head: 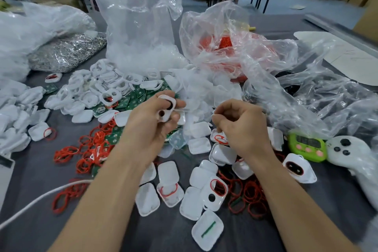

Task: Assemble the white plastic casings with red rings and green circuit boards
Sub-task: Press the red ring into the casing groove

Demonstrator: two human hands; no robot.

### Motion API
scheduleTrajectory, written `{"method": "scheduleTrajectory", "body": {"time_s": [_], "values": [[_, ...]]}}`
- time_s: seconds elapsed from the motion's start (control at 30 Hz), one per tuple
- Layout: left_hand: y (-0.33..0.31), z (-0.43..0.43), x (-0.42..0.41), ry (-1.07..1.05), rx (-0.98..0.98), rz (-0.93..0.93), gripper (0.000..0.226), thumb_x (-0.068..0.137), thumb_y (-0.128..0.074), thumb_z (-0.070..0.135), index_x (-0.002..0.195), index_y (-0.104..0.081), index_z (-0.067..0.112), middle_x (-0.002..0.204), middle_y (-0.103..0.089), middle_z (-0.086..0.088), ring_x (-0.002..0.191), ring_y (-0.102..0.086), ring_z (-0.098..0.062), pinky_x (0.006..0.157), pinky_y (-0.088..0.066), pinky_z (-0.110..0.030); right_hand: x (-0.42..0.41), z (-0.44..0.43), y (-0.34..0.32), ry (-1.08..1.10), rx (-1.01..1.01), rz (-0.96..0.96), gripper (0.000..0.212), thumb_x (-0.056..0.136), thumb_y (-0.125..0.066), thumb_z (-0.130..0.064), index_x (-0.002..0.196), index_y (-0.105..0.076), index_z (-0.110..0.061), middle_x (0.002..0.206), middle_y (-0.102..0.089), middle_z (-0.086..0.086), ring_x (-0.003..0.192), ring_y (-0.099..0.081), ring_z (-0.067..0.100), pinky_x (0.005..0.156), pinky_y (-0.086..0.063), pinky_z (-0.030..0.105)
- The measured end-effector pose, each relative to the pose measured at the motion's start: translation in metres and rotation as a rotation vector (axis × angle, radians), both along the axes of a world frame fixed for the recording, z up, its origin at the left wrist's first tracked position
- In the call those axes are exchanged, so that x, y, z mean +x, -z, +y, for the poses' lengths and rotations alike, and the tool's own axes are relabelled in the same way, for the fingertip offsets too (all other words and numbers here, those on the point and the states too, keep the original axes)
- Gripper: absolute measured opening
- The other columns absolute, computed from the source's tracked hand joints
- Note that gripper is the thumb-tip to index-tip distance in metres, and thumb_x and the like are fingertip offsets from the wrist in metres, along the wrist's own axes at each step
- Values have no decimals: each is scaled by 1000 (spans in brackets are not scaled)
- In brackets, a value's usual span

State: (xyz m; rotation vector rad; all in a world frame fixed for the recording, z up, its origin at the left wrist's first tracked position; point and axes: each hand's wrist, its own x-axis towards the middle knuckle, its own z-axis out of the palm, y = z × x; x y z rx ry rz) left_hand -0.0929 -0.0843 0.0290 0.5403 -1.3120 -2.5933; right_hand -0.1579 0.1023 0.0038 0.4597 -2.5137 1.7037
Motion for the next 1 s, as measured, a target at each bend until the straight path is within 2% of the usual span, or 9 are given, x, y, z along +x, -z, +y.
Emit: {"method": "scheduleTrajectory", "body": {"time_s": [0.13,0.33,0.43,0.6,0.73,0.8,0.83,0.93,1.0], "values": [[9,42,-11,-121,-16,-1,24,98,-45,-2,102,-63,12,79,-75,-8,54,-58,-13,48,-43,-20,3,2,-2,-36,-65,-43,20,83,-79,-5,77,-77,-24,68,-75,-5,60,-71,10,58,-55,19],[25,61,-10,-69,-57,-24,27,95,-47,-4,94,-65,15,83,-74,-6,63,-63,-12,57,-49,-22,4,-1,-8,-56,-129,-76,19,84,-81,-8,85,-77,-27,71,-77,-5,60,-71,12,60,-55,24],[26,59,-10,-61,-32,-13,26,96,-47,-5,91,-66,13,81,-74,-3,68,-67,-13,62,-55,-23,10,-3,-10,-78,-147,-55,18,80,-84,-9,78,-77,-25,70,-77,-5,58,-72,16,56,-53,23],[27,54,-11,-47,91,44,28,94,-43,-7,89,-66,9,100,-76,-12,93,-71,-23,86,-59,-36,16,-7,-13,-70,-78,-17,18,79,-86,-12,75,-81,-29,70,-76,-11,66,-73,7,65,-55,21],[23,55,-11,-25,193,109,10,85,-58,11,88,-66,6,100,-73,-19,91,-71,-29,77,-63,-37,23,-14,-13,-55,-11,18,20,81,-85,-14,72,-78,-31,65,-71,-20,53,-59,-2,53,-41,7],[21,58,-12,-24,199,120,25,73,-63,28,86,-66,7,101,-73,-20,88,-71,-29,76,-62,-36,26,-16,-12,-44,20,33,18,81,-84,-16,73,-78,-32,69,-71,-23,60,-61,-4,56,-41,5],[21,60,-12,-29,193,115,28,74,-62,33,86,-66,8,102,-73,-20,88,-71,-28,78,-61,-37,27,-17,-12,-37,41,33,15,82,-83,-18,75,-79,-32,71,-71,-21,64,-62,-3,58,-41,6],[23,64,-14,-35,198,104,37,102,-44,35,87,-64,8,109,-73,-23,96,-72,-30,84,-61,-39,27,-20,-9,-17,101,43,8,82,-82,-23,79,-80,-30,66,-67,-14,62,-60,4,57,-39,10],[24,64,-14,-40,223,94,43,107,-38,35,86,-64,8,110,-73,-23,96,-72,-30,83,-62,-38,27,-21,-8,1,122,62,8,82,-82,-23,79,-80,-30,61,-63,-12,60,-57,7,55,-37,11]]}}
